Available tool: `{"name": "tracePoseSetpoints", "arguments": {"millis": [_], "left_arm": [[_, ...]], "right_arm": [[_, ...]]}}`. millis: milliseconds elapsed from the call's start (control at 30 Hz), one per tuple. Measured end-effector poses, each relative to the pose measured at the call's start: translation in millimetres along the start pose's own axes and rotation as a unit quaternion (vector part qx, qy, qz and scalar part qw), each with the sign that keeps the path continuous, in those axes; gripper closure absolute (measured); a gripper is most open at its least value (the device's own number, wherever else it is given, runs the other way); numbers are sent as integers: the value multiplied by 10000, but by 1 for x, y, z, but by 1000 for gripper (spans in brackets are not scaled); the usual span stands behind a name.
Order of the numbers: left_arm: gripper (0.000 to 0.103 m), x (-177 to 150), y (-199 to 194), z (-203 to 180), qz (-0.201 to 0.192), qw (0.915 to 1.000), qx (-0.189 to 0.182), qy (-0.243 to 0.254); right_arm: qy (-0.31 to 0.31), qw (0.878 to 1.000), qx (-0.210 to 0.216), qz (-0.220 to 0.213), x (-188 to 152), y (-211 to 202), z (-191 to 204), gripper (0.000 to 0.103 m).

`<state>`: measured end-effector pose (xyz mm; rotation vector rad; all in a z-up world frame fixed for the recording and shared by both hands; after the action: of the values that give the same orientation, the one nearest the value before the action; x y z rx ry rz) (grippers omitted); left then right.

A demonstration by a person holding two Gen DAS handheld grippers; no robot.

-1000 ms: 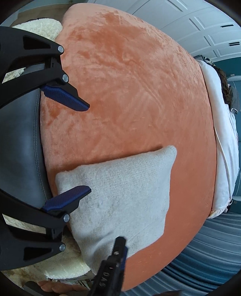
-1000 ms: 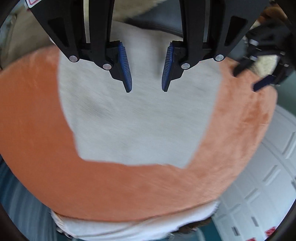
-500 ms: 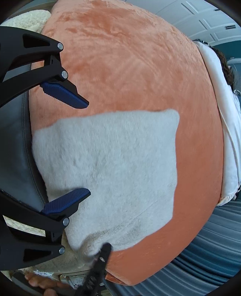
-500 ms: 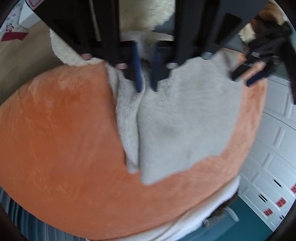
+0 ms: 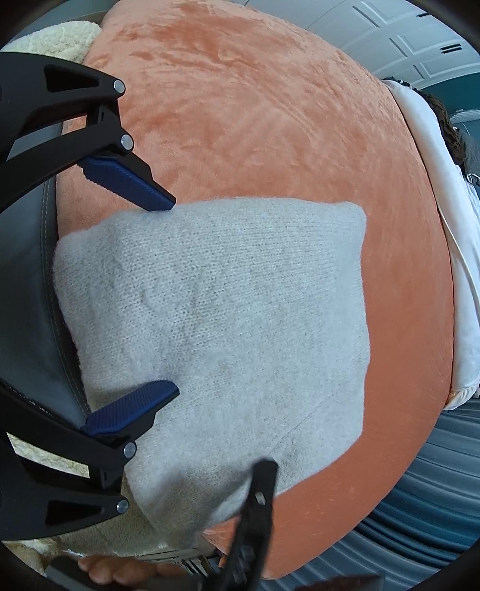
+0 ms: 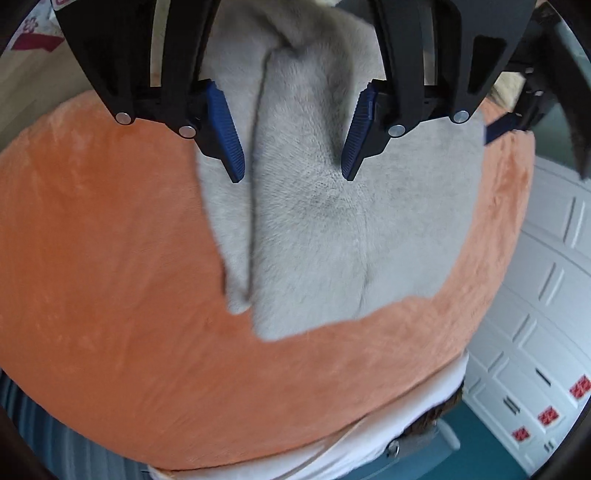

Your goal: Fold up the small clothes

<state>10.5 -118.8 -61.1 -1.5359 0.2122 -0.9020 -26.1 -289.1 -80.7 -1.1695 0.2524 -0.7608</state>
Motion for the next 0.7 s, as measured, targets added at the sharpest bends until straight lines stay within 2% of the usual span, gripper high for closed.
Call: {"name": "tracePoseSetpoints", "arguments": {"millis": [67,133,200,233,267,300,333,367,433,567,633,700], "left_arm": [[12,1,-2,2,-12,10000,-6,-18],[12,1,-4,3,-73,10000,42,-16],[10,2,-3,4,-119,9999,57,-39],[10,2,-1,4,-123,9999,38,-88],[10,3,2,3,-83,9999,20,-98],[10,3,5,1,-23,10000,14,-83],[10,3,8,-1,19,10000,7,-42],[10,3,10,-4,46,10000,15,6],[10,4,10,-7,32,9998,150,106],[10,5,8,-7,8,9997,209,111],[10,5,9,-7,31,9998,194,90],[10,5,9,-7,25,9997,211,83]], "right_arm": [[-81,9998,176,-74,4,-9,10,93],[-57,9963,657,-547,14,-45,17,94],[24,9931,839,-818,22,-67,14,94],[31,9940,750,-790,25,-62,8,95],[-21,9977,341,-587,24,-40,-3,95],[-65,9996,-56,-251,20,-13,-14,94],[-33,9996,-237,138,13,13,-26,94],[100,9998,-110,107,10,18,-32,94],[251,9996,92,18,16,0,-30,93],[297,9969,-33,-734,20,-58,-19,84],[199,9967,291,-733,10,-73,-10,84],[-74,9988,151,-462,-4,-62,-3,82]]}}
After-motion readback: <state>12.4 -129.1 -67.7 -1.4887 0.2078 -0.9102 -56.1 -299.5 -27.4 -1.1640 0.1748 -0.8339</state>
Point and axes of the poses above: each gripper's, at about its wrist camera, not at the fingertips, and y roughly the way its jaws point, z to its left, x to its top, the point moved 3 cm from there along y, roughly the way its jaws point, and after that the axes turned 15 degrees about y, right-handed, at the moved point
